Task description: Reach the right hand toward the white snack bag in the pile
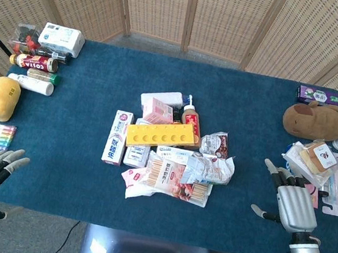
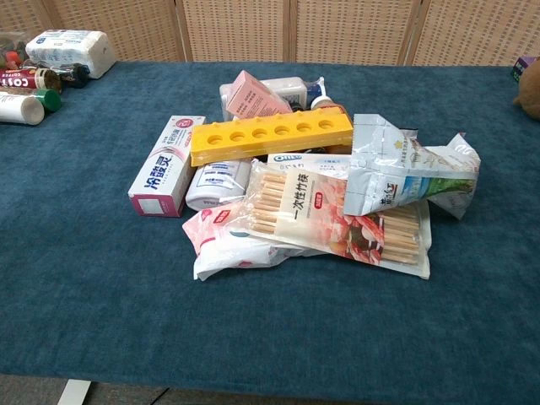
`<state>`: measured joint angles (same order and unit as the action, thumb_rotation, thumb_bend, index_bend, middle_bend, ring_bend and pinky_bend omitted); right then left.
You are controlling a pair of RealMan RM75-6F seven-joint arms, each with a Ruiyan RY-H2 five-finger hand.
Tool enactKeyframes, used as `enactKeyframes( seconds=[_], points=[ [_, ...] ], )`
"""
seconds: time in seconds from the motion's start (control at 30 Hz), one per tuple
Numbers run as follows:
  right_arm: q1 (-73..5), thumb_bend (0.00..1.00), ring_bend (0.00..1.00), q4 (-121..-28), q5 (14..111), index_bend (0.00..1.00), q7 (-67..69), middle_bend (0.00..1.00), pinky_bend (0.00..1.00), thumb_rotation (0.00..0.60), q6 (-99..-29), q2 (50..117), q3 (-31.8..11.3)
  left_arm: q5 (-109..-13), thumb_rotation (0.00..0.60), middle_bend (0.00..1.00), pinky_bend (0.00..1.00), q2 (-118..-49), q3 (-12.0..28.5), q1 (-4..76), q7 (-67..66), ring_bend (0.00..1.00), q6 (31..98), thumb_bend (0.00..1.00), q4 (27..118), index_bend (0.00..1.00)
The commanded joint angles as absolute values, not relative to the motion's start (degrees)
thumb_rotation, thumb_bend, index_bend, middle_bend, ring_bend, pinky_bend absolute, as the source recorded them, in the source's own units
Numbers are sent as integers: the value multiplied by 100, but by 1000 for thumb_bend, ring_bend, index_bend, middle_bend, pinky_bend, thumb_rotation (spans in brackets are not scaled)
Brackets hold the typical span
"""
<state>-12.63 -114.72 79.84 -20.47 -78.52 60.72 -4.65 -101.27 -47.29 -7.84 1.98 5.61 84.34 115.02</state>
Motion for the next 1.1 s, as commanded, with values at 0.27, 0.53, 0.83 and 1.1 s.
enactKeyframes(
  seconds=[0.27, 0.53, 0.83, 1.1],
  points=[
    [-1277, 97, 172, -11313, 8075, 0, -1838, 215, 74, 508, -7753, 6068, -417, -10202, 600, 0, 0, -4682, -806, 151, 528, 0, 8533, 136, 11540, 136],
    [-1499, 76, 0, -10971, 8362, 0, -1986, 0, 0, 490, -7291, 6155, -244, -10233, 600, 0, 0, -4546, -715, 196, 533, 0, 8631, 137, 11627, 135],
    [-1930, 14, 0, -10629, 8089, 0, -2438, 0, 0, 491, -6788, 6724, -419, -10214, 600, 0, 0, -4528, -717, 207, 576, 0, 8602, 136, 11622, 125],
    [-2396, 12, 0, -10238, 7701, 0, -2556, 0, 0, 490, -6288, 7247, -650, -10199, 600, 0, 0, -4493, -750, 93, 612, 0, 8754, 136, 11571, 126]
  ],
)
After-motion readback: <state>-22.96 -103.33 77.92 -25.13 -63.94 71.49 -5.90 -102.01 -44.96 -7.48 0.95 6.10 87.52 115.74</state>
